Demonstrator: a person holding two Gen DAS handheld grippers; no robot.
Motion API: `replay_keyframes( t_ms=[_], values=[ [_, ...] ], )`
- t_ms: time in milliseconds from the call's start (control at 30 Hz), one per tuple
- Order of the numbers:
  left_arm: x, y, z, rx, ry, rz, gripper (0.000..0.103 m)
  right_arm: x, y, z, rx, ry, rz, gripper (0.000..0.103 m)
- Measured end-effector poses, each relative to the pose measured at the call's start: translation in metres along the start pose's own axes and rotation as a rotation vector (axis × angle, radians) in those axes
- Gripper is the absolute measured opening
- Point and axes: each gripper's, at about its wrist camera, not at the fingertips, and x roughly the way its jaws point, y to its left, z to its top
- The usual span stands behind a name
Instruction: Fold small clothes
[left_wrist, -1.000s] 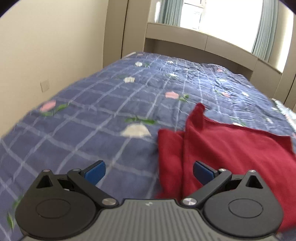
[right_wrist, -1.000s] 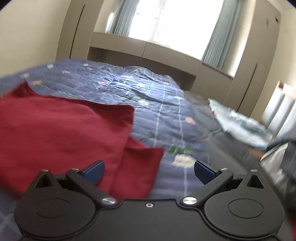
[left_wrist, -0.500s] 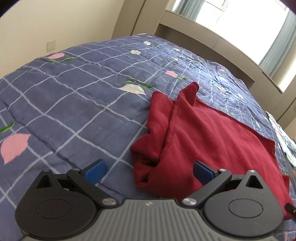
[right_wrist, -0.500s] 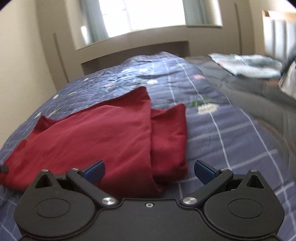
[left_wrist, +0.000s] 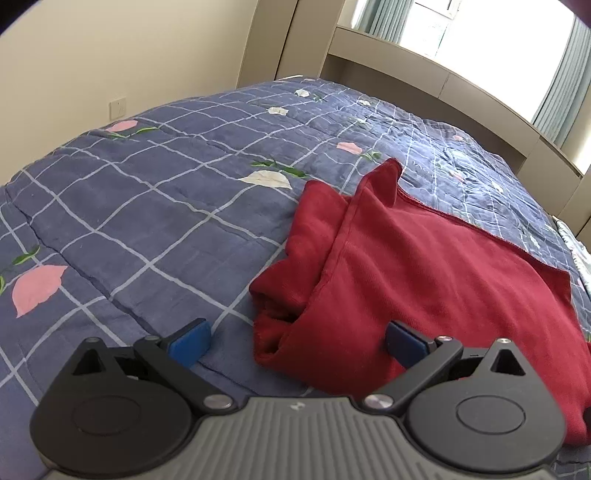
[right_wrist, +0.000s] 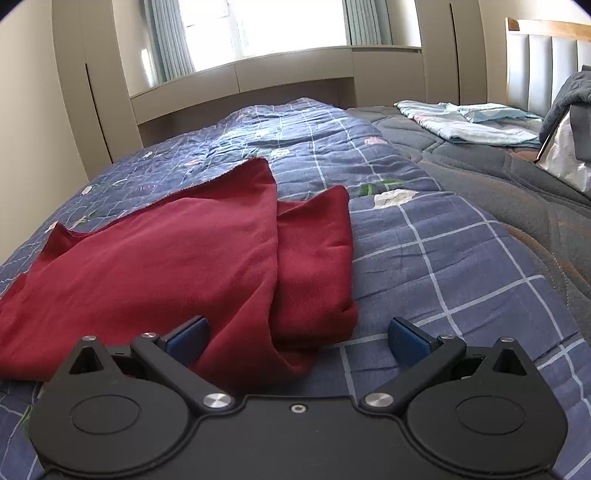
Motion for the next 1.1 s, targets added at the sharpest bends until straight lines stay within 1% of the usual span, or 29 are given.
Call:
replay_keyframes(
  t_ms=[67, 133, 167, 233, 367, 500, 567, 633, 667, 733, 800, 833, 933, 1000, 1067, 1100],
  values=[
    [0.001, 0.000, 0.000, -0.001, 0.000, -0.002, 0.103, -0.011, 0.004, 0.000, -0.028, -0.057, -0.035, 0.102],
    [0.002, 0.000, -0.001, -0.004, -0.003, -0.007, 0.103, -0.022, 0.013, 0.002, -0.092, -0.113, -0.058, 0.103],
    [0.002, 0.000, -0.001, -0.003, -0.007, -0.008, 0.103, -0.027, 0.019, 0.004, -0.133, -0.145, -0.063, 0.103],
    [0.004, 0.001, -0.001, 0.002, -0.014, -0.010, 0.103, -0.033, 0.030, 0.009, -0.204, -0.181, -0.056, 0.103],
    [0.005, -0.001, -0.009, 0.030, -0.045, 0.000, 0.103, -0.028, 0.062, 0.015, -0.353, -0.212, -0.031, 0.102],
    [0.005, -0.006, -0.017, 0.083, -0.085, 0.016, 0.102, -0.012, 0.095, 0.020, -0.445, -0.199, 0.020, 0.102],
    [0.003, -0.004, -0.015, 0.077, -0.068, -0.002, 0.102, -0.006, 0.111, 0.022, -0.488, -0.199, 0.041, 0.102],
    [0.001, 0.002, -0.009, 0.050, -0.039, -0.036, 0.103, -0.002, 0.121, 0.023, -0.517, -0.191, 0.054, 0.102],
    [-0.001, 0.006, -0.007, 0.027, -0.028, -0.059, 0.103, -0.001, 0.123, 0.023, -0.512, -0.181, 0.061, 0.102],
    [-0.006, 0.018, -0.004, -0.046, -0.025, -0.112, 0.102, 0.000, 0.118, 0.024, -0.458, -0.148, 0.079, 0.102],
    [-0.008, 0.026, -0.001, -0.100, -0.013, -0.160, 0.096, -0.001, 0.105, 0.024, -0.376, -0.113, 0.052, 0.102],
    [-0.009, 0.029, 0.001, -0.112, 0.000, -0.174, 0.094, -0.004, 0.099, 0.023, -0.338, -0.107, 0.027, 0.102],
    [-0.007, 0.030, 0.003, -0.122, 0.034, -0.181, 0.089, -0.013, 0.077, 0.021, -0.275, -0.104, -0.019, 0.102],
    [-0.004, 0.029, 0.004, -0.126, 0.048, -0.176, 0.080, -0.017, 0.060, 0.021, -0.215, -0.078, -0.078, 0.102],
    [-0.003, 0.029, 0.006, -0.143, 0.063, -0.152, 0.076, -0.021, 0.039, 0.020, -0.107, -0.059, -0.103, 0.102],
    [-0.002, 0.030, 0.008, -0.153, 0.068, -0.148, 0.074, -0.022, 0.027, 0.019, -0.051, -0.044, -0.093, 0.102]
  ],
)
